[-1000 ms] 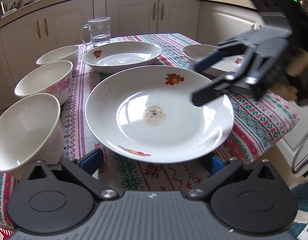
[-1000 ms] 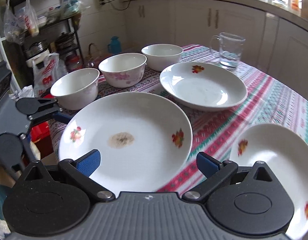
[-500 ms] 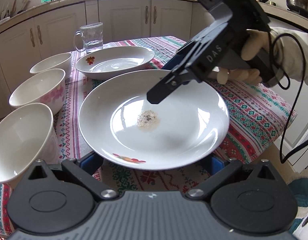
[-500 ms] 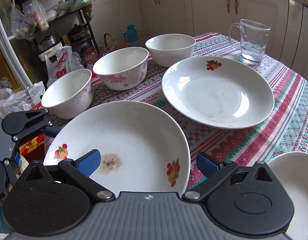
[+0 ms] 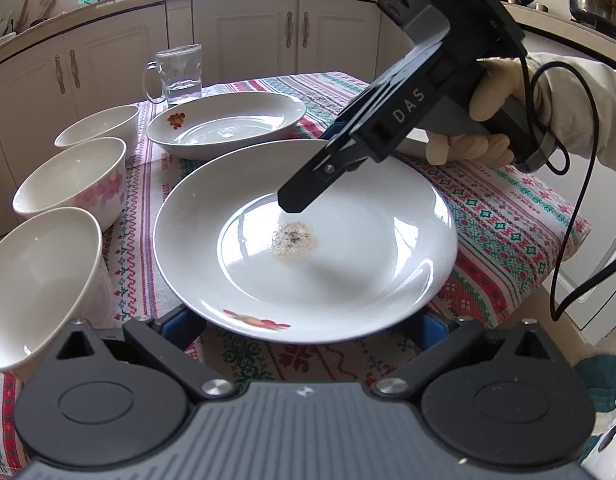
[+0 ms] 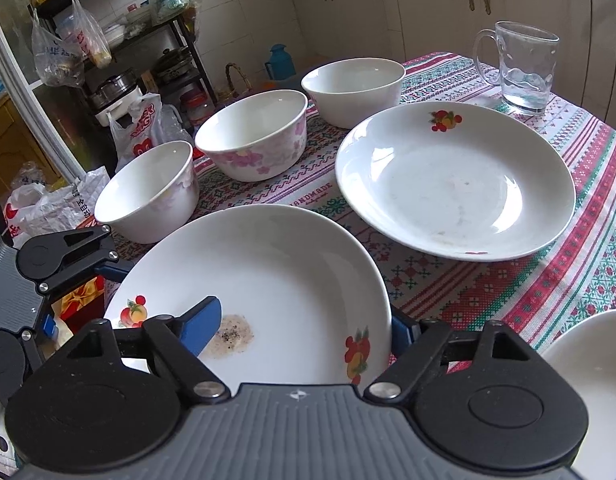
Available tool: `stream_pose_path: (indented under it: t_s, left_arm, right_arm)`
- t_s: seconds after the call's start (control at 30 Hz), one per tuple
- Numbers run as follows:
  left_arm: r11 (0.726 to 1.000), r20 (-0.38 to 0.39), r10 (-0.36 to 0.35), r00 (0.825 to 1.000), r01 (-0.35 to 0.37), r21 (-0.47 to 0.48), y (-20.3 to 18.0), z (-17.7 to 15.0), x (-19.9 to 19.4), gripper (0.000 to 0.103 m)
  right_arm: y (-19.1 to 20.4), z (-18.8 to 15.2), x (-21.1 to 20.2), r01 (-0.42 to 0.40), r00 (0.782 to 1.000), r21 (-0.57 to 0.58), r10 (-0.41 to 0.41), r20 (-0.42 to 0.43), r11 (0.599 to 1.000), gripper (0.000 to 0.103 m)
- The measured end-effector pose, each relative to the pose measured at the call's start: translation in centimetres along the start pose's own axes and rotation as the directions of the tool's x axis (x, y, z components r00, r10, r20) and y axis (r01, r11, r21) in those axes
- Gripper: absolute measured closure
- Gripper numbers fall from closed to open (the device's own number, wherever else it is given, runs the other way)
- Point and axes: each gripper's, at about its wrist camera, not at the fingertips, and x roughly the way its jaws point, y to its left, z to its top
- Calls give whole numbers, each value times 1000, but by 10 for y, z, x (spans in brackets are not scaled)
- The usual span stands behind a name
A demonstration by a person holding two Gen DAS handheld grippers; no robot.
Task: Organize plates and bowls
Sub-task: 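Lift the stained plate with the right tool and carry it over another plate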
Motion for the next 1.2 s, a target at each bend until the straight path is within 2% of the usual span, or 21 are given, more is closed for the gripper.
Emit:
stream_pose_path:
  t_s: [0.47,0.67,0.97,1.2]
  left_arm:
    - [1000,-16,-27,1000,27,7,3,3,-2,2]
    - [999,-13,-38,999,38,38,3,9,-9,2]
    - [992,-10,-83,997,83,93,-3,28,-14,2]
    - [980,-7,-138,990,137,142,-11,51,-3,2]
  right_arm:
    - [8,-1,-5,19,1000,15,-20,12,1000,15]
    - [12,-2,-15,34,999,22,-35,34,999,15]
    - [15,-8,-41,78,994,38,-80,80,996,15]
    - [5,-18,-68,133,983,74,-142,119,988,15]
